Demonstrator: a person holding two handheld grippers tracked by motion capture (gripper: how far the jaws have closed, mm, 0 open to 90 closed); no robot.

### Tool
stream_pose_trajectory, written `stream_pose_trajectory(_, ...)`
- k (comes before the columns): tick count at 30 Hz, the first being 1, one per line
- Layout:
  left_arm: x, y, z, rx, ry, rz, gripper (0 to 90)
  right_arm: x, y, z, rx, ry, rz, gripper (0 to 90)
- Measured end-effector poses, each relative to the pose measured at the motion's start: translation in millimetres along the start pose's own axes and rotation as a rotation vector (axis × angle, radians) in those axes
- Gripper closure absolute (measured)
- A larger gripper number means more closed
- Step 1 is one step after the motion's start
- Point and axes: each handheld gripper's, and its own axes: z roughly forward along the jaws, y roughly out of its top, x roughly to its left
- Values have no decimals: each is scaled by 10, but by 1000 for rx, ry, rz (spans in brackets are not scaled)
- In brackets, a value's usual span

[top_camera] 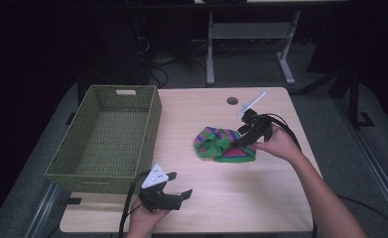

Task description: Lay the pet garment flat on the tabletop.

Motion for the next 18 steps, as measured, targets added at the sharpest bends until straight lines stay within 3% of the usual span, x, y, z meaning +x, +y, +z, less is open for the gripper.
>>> stream_pose_trajectory(6, -11, 2, -29, -10, 7, 2, 186, -32, 104, 115, 19, -4, 1, 201)
stream_pose_trajectory(11, 11, 7, -40, -30, -19, -30, 185, -8, 207, 213, 34, -13, -11, 199)
stream_pose_trajectory(18, 25, -6, -38, -27, -21, -41, 185, -50, 240, 364, 55, -29, -6, 199)
